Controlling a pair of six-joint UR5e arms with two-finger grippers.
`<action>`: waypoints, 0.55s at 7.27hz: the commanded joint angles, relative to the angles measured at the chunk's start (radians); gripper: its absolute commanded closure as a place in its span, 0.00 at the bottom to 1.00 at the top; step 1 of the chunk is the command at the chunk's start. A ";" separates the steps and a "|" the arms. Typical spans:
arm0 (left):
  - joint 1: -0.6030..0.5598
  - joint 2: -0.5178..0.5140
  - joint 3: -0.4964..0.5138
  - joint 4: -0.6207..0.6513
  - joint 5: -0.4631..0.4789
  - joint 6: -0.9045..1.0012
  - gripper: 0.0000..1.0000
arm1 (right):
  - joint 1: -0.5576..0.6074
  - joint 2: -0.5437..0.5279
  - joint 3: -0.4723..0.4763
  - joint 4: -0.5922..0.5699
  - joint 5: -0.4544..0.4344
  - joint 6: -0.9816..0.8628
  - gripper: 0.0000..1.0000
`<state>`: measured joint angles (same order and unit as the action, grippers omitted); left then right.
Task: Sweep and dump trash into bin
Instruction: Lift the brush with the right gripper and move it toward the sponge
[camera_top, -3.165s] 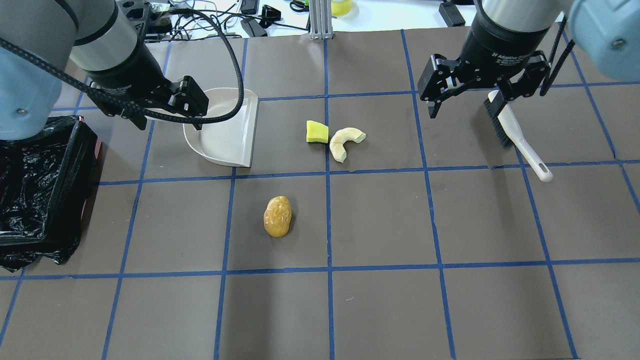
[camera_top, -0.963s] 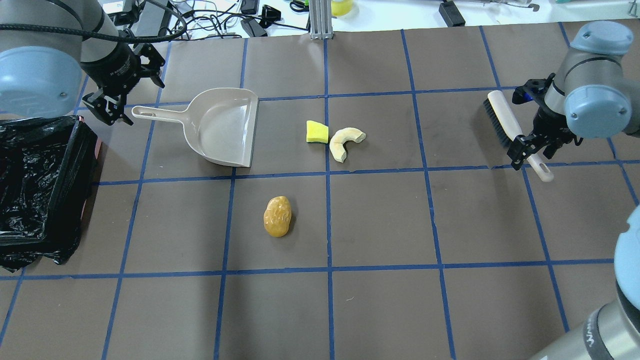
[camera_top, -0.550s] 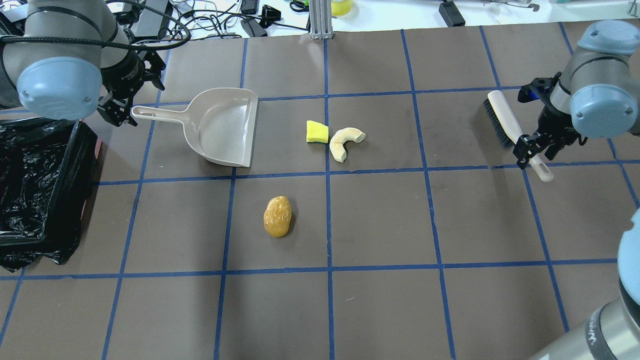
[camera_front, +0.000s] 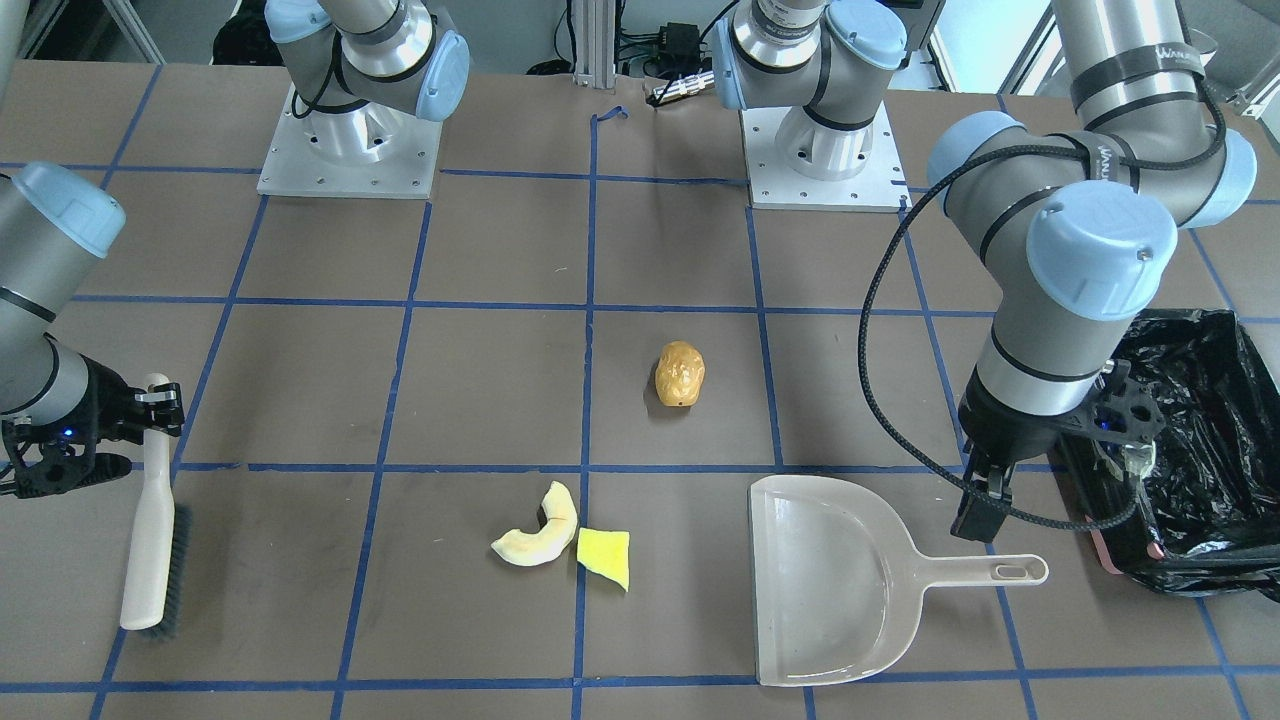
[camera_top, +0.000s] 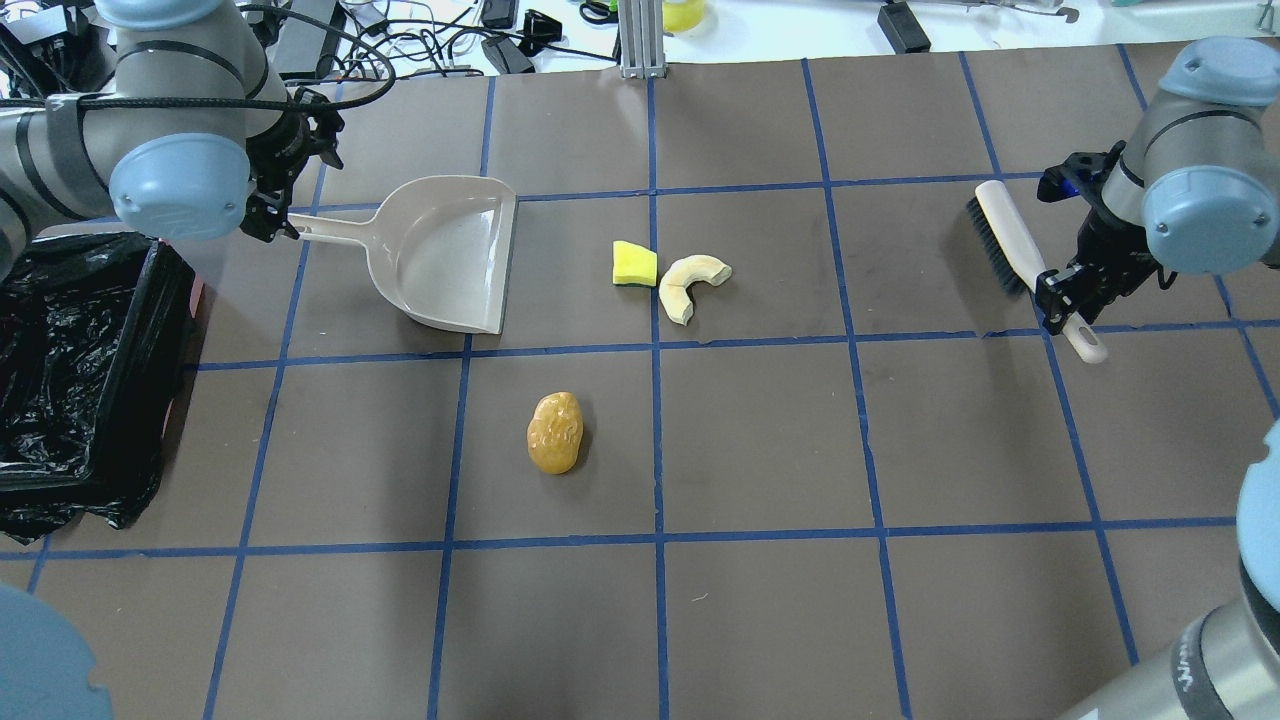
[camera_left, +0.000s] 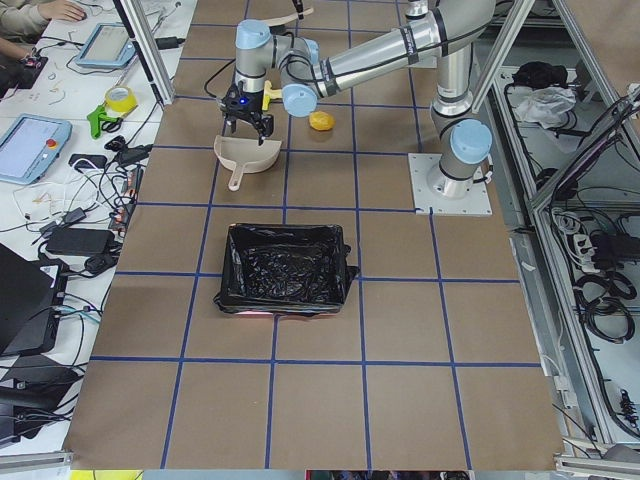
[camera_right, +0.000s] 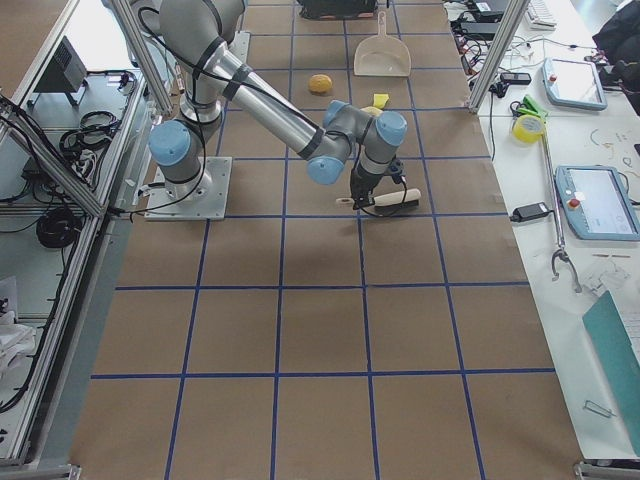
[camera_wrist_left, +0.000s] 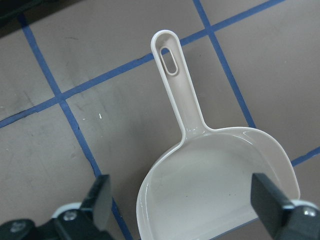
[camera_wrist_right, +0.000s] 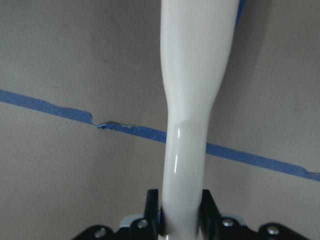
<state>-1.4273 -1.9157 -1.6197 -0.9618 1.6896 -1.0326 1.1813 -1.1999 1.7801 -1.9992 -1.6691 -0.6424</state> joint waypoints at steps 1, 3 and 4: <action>0.059 -0.081 0.039 0.058 -0.092 0.003 0.01 | 0.006 -0.020 -0.027 0.028 0.011 0.067 0.84; 0.065 -0.130 0.061 0.067 -0.090 -0.003 0.00 | 0.082 -0.023 -0.129 0.116 0.012 0.209 0.85; 0.071 -0.143 0.057 0.107 -0.074 0.000 0.01 | 0.169 -0.024 -0.146 0.129 -0.003 0.343 0.84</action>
<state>-1.3638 -2.0361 -1.5640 -0.8888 1.6057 -1.0347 1.2626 -1.2224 1.6711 -1.9013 -1.6607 -0.4393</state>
